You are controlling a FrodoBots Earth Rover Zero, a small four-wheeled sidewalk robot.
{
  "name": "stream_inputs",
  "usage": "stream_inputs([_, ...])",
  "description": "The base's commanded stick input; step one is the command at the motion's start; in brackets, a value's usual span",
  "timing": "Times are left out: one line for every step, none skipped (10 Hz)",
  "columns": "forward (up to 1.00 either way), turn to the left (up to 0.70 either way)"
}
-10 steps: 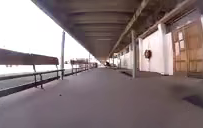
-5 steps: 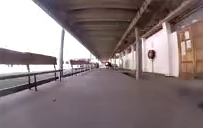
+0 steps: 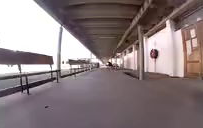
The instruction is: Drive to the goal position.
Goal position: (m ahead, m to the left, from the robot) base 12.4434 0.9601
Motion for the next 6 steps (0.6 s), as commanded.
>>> stream_inputs([0.7, 0.0])
stream_inputs([0.7, 0.0])
stream_inputs([0.7, 0.0])
stream_inputs([0.7, 0.0])
stream_inputs([0.7, 0.0])
stream_inputs([0.7, 0.0])
